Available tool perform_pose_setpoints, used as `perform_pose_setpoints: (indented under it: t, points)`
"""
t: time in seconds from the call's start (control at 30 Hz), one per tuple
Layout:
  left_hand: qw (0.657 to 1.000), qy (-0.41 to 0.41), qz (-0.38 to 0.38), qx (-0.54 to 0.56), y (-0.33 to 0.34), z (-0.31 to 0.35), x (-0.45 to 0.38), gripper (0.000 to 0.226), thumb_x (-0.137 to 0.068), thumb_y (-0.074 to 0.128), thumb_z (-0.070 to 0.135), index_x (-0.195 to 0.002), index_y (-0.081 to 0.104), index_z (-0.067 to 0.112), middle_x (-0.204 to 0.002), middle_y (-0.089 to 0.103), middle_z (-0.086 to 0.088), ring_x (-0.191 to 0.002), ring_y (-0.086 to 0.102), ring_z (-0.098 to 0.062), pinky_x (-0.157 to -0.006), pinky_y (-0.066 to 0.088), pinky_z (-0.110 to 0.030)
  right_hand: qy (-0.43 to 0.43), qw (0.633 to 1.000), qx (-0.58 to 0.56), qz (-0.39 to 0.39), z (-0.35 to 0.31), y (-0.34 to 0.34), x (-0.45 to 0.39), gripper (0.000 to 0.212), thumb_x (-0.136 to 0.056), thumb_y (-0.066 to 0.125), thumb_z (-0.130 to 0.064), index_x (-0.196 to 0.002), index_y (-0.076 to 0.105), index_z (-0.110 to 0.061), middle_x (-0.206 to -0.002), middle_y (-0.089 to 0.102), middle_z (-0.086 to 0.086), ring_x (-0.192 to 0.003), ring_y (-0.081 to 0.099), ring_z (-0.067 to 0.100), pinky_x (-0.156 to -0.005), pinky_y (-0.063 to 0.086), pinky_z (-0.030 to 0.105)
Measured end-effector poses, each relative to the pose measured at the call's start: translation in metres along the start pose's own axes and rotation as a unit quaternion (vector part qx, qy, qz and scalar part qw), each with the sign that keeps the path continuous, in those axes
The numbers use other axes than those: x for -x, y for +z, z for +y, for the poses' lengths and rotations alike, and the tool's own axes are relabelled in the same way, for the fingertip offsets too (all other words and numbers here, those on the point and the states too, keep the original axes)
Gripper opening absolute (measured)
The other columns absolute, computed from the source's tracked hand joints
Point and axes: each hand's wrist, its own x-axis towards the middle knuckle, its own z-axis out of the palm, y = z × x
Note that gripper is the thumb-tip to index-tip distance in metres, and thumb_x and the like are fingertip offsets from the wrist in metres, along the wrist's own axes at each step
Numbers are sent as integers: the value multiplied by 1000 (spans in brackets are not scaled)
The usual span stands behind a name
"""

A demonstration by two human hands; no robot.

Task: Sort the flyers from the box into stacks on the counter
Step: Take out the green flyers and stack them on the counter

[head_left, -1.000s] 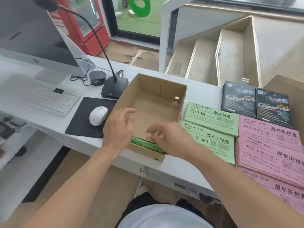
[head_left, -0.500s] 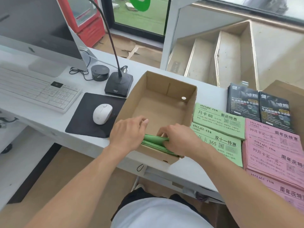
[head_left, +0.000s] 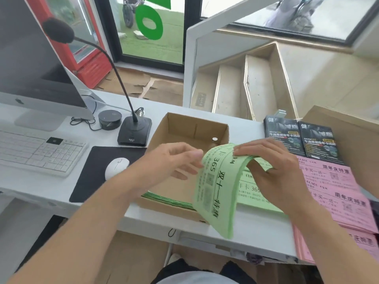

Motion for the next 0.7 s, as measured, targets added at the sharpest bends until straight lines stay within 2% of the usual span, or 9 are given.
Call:
perform_pose_setpoints:
  t: [0.13, 0.27, 0.33, 0.4, 0.43, 0.47, 0.53, 0.6, 0.7]
  points:
    - [979, -41, -156, 128, 55, 3, -42, 53, -92, 63, 50, -133, 63, 16, -124, 71, -5, -118, 65, -30, -108, 47, -51, 61, 987, -146, 22, 4, -28, 16, 39, -78, 75, 12, -97, 75, -22, -105, 76, -8, -111, 65, 25, -98, 50, 43]
    - [905, -91, -206, 362, 116, 8, -59, 42, -95, 60, 29, -131, 65, 8, -125, 68, -18, -103, 69, -32, -89, 56, -46, 190, 961, -200, 19, 21, -58, 49, 42, -83, 75, 4, -103, 76, -33, -125, 70, -13, -130, 56, 21, -105, 49, 45]
    - [887, -75, -176, 419, 145, 6, -67, 52, -90, 66, 26, -138, 59, 8, -134, 64, -21, -112, 67, -36, -93, 55, -52, 283, 913, -288, 50, 28, -73, 69, 39, -93, 68, -18, -128, 67, -35, -141, 61, -10, -134, 55, 21, -104, 51, 45]
    - [873, -59, -129, 466, 171, 6, -74, 52, -90, 66, 23, -140, 57, 12, -135, 64, -18, -121, 63, -38, -100, 50, -60, 380, 812, -440, 48, 40, -90, 91, 57, -97, 47, -55, -148, 51, -29, -147, 57, -5, -135, 55, 21, -106, 48, 49]
    - [873, -53, -99, 475, 182, 5, -77, 51, -90, 64, 23, -140, 56, 15, -134, 65, -16, -122, 63, -37, -101, 48, -64, 416, 779, -470, 9, 43, -98, 103, 61, -99, 37, -59, -150, 47, -27, -144, 60, -8, -132, 58, 16, -107, 48, 49]
    - [874, -49, -73, 478, 192, 4, -79, 50, -91, 63, 23, -140, 56, 17, -132, 67, -14, -121, 64, -36, -101, 47, -66, 442, 784, -434, -49, 45, -104, 114, 51, -103, 36, -52, -147, 48, -27, -135, 64, -17, -124, 62, 6, -106, 51, 44]
    - [874, -44, -40, 482, 210, -1, -82, 47, -92, 61, 22, -139, 56, 17, -131, 68, -11, -121, 65, -35, -101, 47, -65, 460, 823, -310, -120, 51, -108, 136, 32, -102, 58, -17, -133, 61, -25, -118, 72, -24, -110, 67, -3, -98, 56, 31]
    - [878, -38, -25, 477, 224, -10, -83, 46, -91, 65, 18, -137, 57, 14, -132, 67, -12, -122, 64, -34, -102, 48, -60, 486, 828, -266, -80, 60, -111, 153, 32, -87, 74, -4, -116, 72, -19, -109, 77, -11, -104, 73, 9, -92, 59, 32]
    - [904, -2, 20, 427, 229, -25, -86, 48, -83, 71, 10, -129, 59, 6, -125, 69, -13, -116, 65, -30, -96, 54, -45, 509, 828, -230, 46, 86, -124, 159, 20, -82, 80, -10, -100, 72, -15, -96, 79, -5, -95, 75, 16, -79, 59, 30]
